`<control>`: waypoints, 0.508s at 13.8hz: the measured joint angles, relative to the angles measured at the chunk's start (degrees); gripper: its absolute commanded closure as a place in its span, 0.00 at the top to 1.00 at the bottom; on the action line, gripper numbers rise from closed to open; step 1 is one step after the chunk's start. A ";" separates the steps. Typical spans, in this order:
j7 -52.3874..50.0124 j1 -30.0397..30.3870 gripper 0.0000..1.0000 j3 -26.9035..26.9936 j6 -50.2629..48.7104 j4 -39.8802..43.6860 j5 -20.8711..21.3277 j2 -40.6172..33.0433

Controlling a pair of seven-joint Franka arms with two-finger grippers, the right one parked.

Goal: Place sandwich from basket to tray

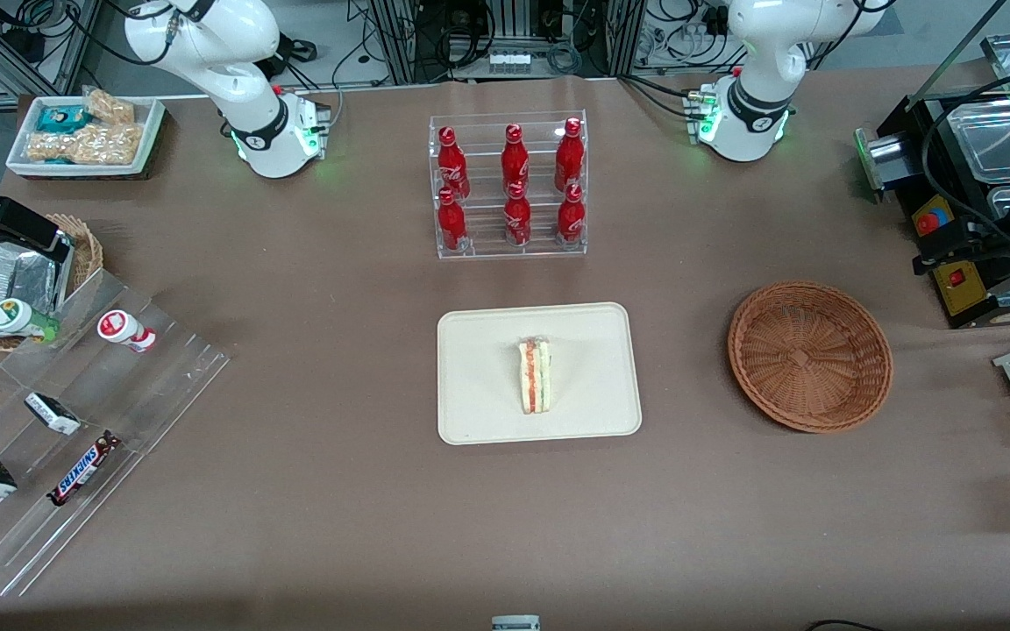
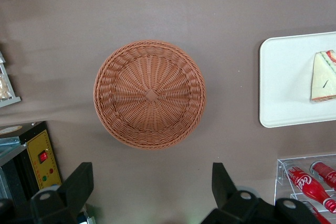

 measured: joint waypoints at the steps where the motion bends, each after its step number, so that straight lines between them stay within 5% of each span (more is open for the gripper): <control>1: 0.07 -0.02 1.00 -0.30 0.00 0.00 -0.01 0.04; 7: 0.12 -0.12 1.00 -2.69 -0.04 0.00 -0.01 0.27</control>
